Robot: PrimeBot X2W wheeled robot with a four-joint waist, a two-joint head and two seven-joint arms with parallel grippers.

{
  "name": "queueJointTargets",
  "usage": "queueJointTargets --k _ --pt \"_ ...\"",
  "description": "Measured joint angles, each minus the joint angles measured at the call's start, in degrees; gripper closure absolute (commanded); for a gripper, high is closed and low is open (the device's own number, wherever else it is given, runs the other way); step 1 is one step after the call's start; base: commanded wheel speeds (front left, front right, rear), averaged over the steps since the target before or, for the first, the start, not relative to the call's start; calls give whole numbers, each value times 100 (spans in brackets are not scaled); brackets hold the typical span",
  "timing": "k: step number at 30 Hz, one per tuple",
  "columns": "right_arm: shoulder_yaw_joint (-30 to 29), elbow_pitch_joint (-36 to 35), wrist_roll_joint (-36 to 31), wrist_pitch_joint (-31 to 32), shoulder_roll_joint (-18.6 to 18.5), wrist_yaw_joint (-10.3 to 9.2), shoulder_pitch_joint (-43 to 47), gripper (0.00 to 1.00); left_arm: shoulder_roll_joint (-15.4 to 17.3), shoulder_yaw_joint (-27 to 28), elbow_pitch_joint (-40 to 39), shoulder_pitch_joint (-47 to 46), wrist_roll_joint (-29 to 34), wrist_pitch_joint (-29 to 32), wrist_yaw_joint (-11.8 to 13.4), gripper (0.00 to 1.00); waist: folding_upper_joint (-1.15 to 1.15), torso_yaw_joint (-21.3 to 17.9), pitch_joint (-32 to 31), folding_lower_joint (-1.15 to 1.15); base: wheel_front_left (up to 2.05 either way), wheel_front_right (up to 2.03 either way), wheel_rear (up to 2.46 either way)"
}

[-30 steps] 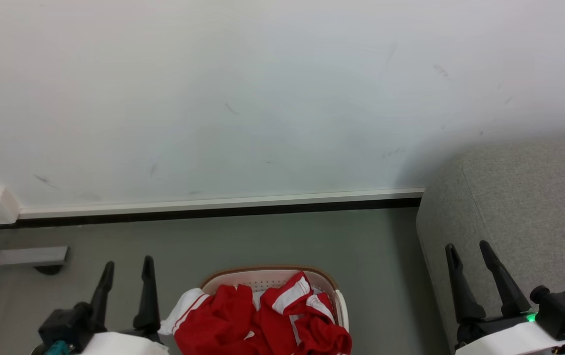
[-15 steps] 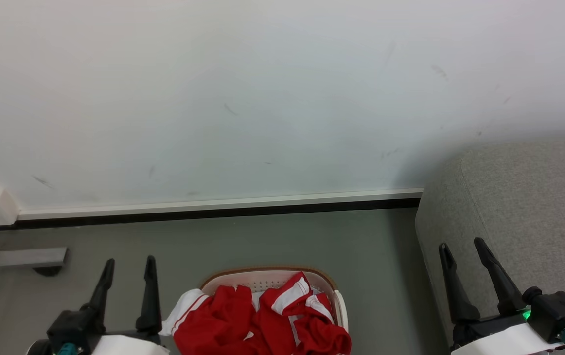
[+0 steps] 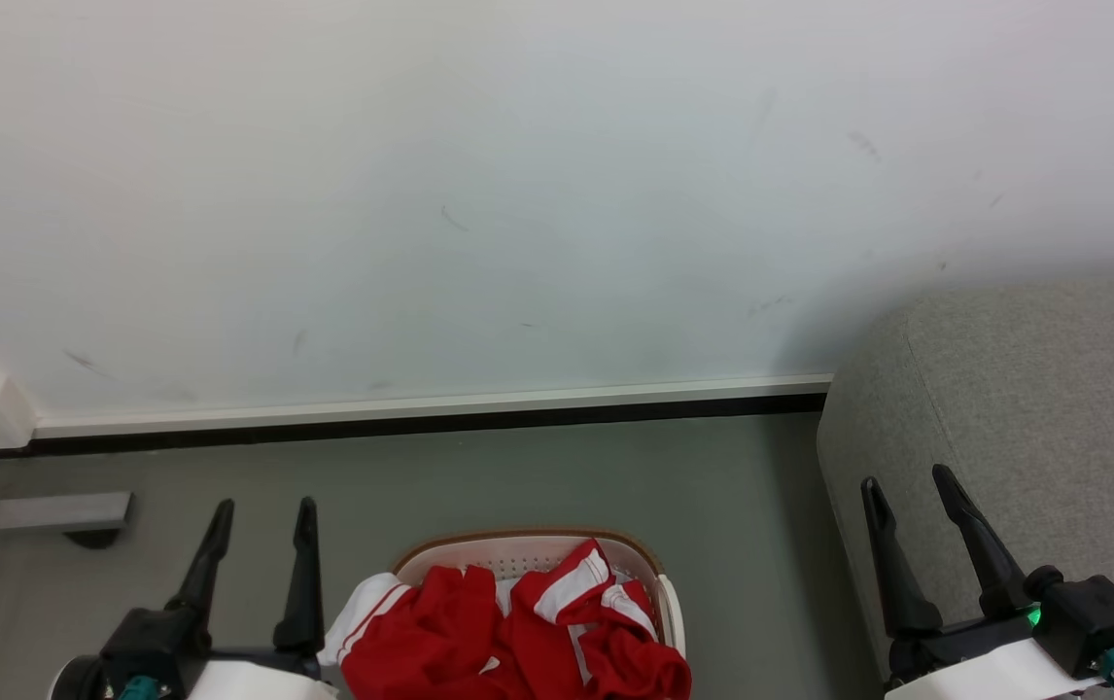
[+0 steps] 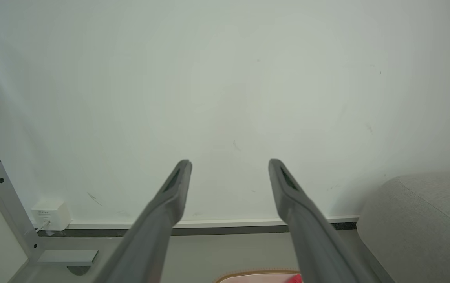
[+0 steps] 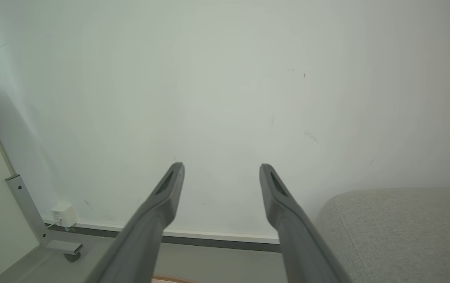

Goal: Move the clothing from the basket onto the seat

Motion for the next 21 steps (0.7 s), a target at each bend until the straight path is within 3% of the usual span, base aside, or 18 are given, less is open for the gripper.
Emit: queueJointTargets --k 21 --pt "43 29 10 0 9 0 -30 0 0 18 90 0 -52 0 18 0 0 -38 -9 0 0 0 0"
